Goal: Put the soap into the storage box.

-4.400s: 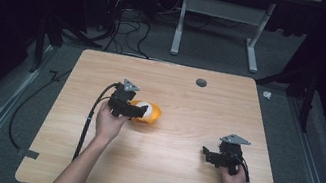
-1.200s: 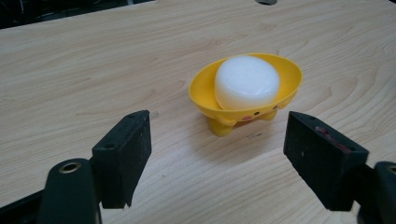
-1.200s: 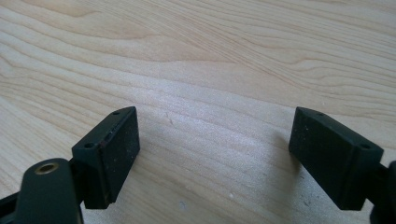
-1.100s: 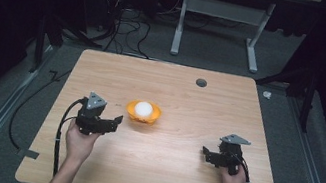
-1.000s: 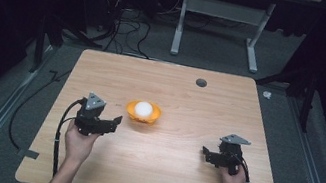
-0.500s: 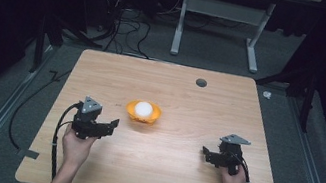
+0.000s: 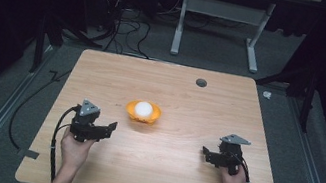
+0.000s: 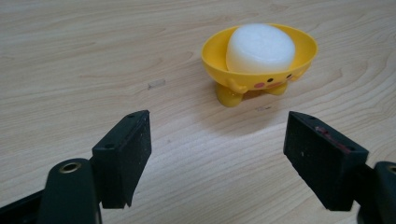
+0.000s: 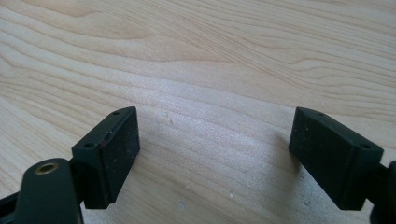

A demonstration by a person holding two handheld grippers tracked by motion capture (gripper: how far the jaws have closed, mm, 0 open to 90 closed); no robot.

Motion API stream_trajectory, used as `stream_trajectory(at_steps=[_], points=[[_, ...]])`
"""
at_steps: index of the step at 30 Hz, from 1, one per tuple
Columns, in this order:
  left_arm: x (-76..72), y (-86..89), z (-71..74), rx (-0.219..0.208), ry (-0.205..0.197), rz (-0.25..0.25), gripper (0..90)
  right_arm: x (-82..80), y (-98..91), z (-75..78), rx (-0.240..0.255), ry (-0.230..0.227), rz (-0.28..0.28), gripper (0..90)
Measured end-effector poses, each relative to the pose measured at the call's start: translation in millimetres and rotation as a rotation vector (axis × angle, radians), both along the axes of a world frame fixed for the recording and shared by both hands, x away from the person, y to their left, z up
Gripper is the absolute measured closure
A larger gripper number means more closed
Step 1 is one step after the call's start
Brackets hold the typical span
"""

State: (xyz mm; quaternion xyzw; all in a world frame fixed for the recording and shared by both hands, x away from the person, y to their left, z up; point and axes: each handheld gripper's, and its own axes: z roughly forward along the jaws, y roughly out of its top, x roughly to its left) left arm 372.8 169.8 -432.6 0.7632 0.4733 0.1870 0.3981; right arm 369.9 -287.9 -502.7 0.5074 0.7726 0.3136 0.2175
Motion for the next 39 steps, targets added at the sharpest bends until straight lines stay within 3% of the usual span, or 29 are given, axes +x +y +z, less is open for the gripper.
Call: stream_trajectory(at_steps=[10, 27, 29, 32, 35, 39], points=[[-3.0, 1.6, -10.8, -0.001, 0.017, 0.004, 24.0, 0.1, -0.1, -0.1, -0.001, -0.002, 0.001, 17.0], [-7.0, -2.3, -40.1, -0.017, 0.1, 0.006, 24.1, 0.0, 0.0, -0.1, -0.001, -0.002, 0.001, 17.1], [-7.0, -3.5, -46.3, -0.006, 0.111, 0.011, 24.1, 0.0, 0.0, 0.0, -0.001, -0.002, 0.001, 17.1], [-6.8, -8.3, -56.0, 0.063, 0.116, 0.015, 23.9, 0.0, -0.1, -0.1, -0.001, -0.002, 0.001, 17.1], [-5.6, -11.9, -65.7, 0.09, 0.119, 0.022, 24.0, -0.1, 0.0, 0.0, 0.0, -0.001, 0.001, 17.0], [-6.5, -14.6, -70.6, 0.122, 0.071, 0.038, 23.7, -0.1, 0.0, -0.1, -0.001, -0.002, 0.001, 17.0]])
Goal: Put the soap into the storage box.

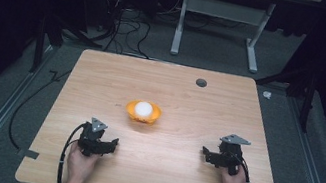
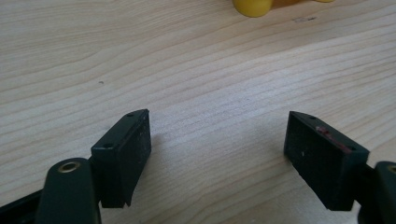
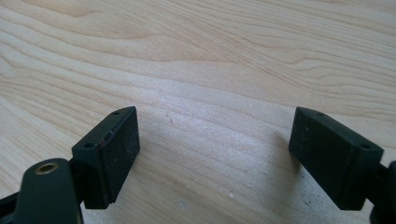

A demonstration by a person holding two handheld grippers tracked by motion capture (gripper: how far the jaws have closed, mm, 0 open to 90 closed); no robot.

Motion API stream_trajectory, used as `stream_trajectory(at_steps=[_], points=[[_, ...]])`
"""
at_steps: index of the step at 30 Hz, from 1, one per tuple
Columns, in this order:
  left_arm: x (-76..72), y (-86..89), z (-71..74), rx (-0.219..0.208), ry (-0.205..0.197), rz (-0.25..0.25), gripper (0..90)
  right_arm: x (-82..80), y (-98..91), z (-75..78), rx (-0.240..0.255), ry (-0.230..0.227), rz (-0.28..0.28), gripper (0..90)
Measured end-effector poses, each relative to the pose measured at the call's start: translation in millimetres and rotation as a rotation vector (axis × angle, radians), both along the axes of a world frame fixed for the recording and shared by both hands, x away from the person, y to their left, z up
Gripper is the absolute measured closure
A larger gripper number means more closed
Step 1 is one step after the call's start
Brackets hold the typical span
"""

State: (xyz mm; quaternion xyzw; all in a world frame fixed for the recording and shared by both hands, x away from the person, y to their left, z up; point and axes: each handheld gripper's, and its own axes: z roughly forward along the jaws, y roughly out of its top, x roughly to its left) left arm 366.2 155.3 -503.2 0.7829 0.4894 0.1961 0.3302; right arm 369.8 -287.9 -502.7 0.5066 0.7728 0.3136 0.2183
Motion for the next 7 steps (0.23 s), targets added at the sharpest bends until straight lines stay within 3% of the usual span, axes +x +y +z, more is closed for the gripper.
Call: stream_trajectory(at_steps=[3, 7], points=[[-0.2, 0.0, -3.6, -0.013, -0.032, -0.004, 21.8, 0.0, 0.1, 0.0, 0.001, 0.0, -0.001, 17.0], [-0.6, -0.2, -3.9, -0.015, -0.035, 0.0, 21.5, 0.0, 0.1, 0.0, 0.0, 0.0, -0.002, 17.0]])
